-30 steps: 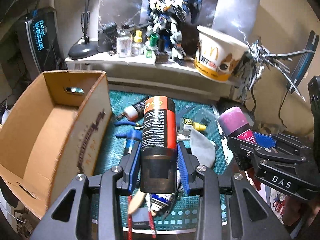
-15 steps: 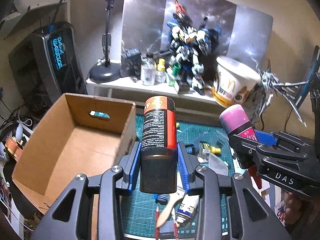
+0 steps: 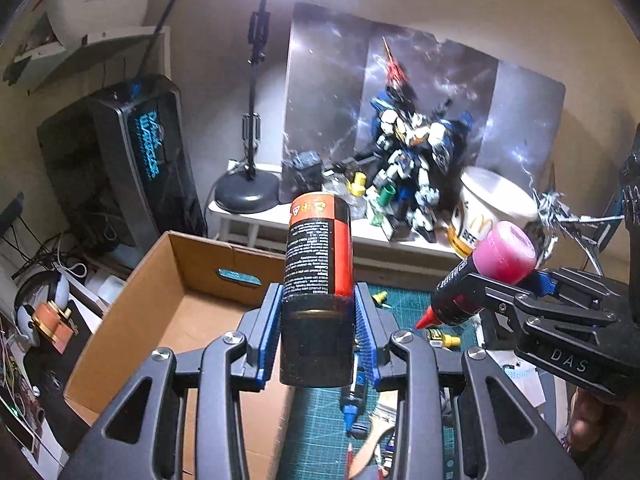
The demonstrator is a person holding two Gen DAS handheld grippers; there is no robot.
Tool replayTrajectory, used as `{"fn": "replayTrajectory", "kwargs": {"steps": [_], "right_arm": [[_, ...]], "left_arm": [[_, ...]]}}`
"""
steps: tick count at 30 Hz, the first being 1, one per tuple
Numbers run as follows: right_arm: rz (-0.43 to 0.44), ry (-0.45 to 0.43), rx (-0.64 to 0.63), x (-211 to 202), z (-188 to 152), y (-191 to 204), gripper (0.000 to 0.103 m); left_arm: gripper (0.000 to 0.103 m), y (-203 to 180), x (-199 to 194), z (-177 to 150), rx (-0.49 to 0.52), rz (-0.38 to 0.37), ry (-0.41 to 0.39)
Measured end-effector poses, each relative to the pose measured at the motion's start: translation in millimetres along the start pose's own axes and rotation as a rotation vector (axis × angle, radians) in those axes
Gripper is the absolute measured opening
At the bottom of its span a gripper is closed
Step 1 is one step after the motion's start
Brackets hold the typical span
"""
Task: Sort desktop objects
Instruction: 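Lift the magenta bottle and orange-black can and carry both over the cardboard box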
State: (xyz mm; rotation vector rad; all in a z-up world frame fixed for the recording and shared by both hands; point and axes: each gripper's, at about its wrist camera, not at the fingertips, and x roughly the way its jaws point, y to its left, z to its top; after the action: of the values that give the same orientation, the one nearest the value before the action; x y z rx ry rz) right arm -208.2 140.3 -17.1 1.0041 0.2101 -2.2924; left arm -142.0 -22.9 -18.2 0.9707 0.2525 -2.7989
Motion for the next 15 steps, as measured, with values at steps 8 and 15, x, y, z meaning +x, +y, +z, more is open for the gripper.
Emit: {"fn": "replayTrajectory", "kwargs": {"steps": [8,15], "right_arm": [[0.018,-0.023,-0.031,1.6,21.6,36.3,0.038],[0.024,-0.036,-0.046,5.4,32.7,70.0,0.038]], "left_arm": [[0.035,35.7,-12.1,11.1,-0.023,0.017,-0.021],[0.035,70.4,-20.7,15.4,-0.034,0.026,-0.026]]}}
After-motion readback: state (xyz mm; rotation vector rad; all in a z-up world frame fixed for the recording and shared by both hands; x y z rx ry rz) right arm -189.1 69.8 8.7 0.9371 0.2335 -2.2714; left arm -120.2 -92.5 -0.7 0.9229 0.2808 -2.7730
